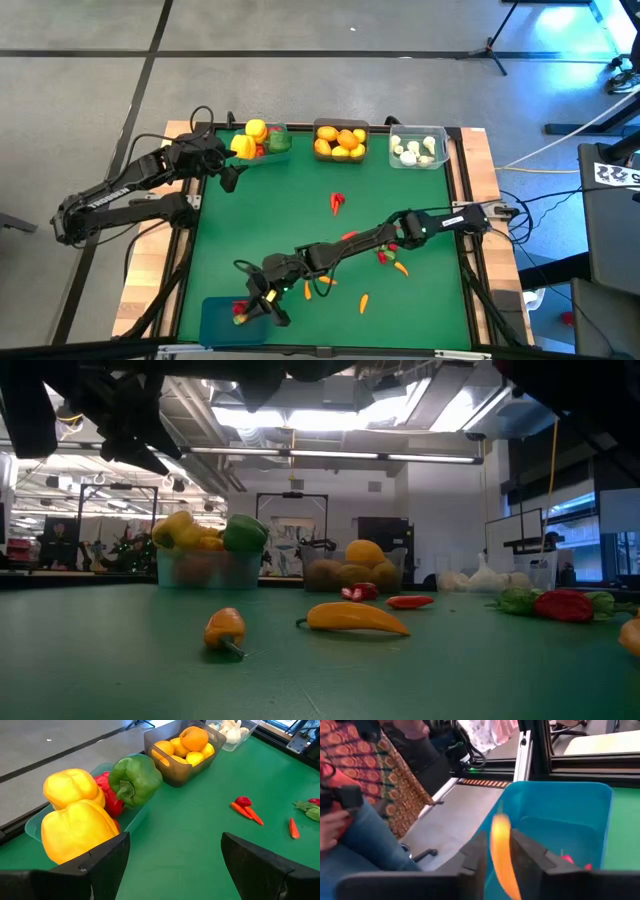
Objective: Sort produce into baskets
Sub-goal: Put the yellow chili pepper into the dark blue bin, then put the red chili pepper into the dark blue bin
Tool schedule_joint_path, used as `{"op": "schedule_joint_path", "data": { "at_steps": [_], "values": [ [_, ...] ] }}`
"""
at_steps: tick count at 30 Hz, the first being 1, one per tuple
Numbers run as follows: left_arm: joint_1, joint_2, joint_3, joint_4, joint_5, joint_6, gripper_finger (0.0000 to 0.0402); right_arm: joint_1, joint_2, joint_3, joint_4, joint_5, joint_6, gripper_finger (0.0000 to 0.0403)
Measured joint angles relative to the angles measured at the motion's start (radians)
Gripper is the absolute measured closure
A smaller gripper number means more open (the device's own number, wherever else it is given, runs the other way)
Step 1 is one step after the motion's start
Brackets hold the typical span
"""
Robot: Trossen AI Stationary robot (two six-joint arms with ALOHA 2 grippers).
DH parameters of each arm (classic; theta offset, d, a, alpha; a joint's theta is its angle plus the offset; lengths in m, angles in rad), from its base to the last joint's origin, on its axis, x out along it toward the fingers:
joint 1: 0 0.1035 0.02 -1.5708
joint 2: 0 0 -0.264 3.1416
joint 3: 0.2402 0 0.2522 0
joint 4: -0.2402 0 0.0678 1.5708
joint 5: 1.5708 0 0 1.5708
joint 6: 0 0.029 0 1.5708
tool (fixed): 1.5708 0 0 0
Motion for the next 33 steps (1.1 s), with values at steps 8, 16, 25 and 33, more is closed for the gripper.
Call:
{"op": "schedule_joint_path", "data": {
  "at_steps": [8,16,25,33],
  "values": [
    [0.000,0.000,0.000,-0.002,0.000,-0.019,0.0093,-0.005,-0.001,0.011,-0.047,0.023,0.028,0.0217],
    [0.000,0.000,0.000,-0.019,0.000,-0.021,0.0093,-0.070,-0.119,0.054,-0.241,0.034,-0.029,0.0212],
    [0.000,0.000,0.000,-0.018,0.000,-0.028,0.0093,-0.187,-0.314,0.055,-0.765,0.196,-0.320,0.0232],
    [0.000,0.000,0.000,-0.022,0.000,-0.028,0.0093,-0.333,-0.395,0.052,-1.354,0.321,-0.409,0.0233]
  ]
}}
